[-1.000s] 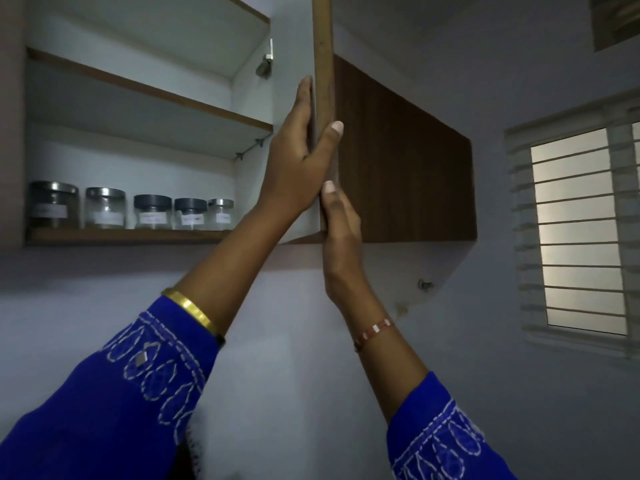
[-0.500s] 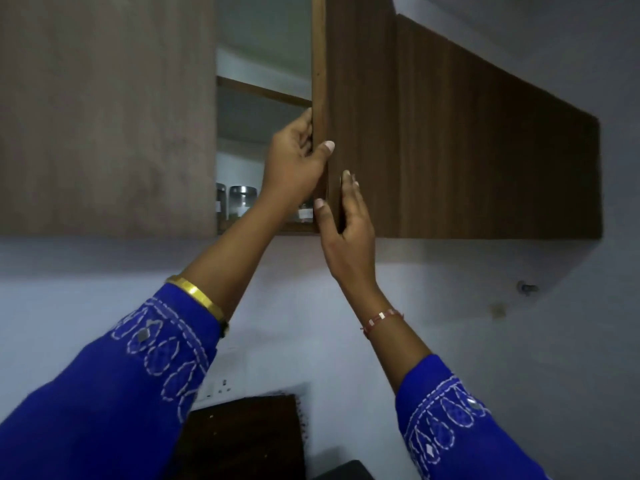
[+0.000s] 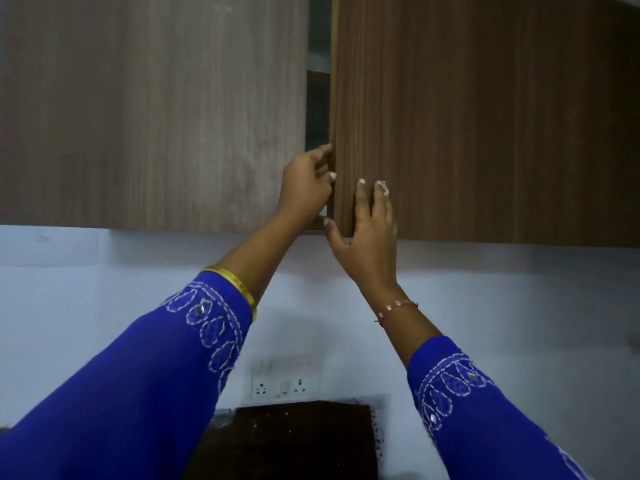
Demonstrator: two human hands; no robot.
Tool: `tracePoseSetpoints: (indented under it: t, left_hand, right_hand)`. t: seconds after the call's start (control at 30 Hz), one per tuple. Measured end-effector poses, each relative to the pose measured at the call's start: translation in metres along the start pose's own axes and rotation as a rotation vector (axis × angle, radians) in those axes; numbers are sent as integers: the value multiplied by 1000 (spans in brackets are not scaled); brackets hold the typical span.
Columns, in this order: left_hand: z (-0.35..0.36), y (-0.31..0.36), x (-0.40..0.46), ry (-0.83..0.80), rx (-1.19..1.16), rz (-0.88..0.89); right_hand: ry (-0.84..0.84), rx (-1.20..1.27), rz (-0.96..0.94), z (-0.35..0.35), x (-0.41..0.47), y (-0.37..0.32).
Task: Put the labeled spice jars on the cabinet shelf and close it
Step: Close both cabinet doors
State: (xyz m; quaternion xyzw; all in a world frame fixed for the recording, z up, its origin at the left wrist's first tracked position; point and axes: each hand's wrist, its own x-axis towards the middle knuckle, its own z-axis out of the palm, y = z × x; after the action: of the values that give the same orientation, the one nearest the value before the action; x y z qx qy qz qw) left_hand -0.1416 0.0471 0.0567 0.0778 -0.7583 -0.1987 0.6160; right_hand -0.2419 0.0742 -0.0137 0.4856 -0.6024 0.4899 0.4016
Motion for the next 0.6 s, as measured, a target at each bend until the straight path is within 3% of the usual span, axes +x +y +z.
tracePoseSetpoints:
  t: [0.2, 0.3, 0.4, 0.6]
  left_hand:
    - [-8, -54, 10, 49, 508, 222]
    - [-5, -78, 2, 9, 684, 83]
    - [-6, -97, -5, -11, 804, -21]
    - [-17, -132, -7, -20, 891, 174]
  right_hand:
    - [-53, -121, -96, 31, 14, 6]
    - [-40, -131, -77, 51, 16, 7]
    - [-15, -132, -37, 67, 17, 2]
    - [-16, -162, -58, 90, 20, 8]
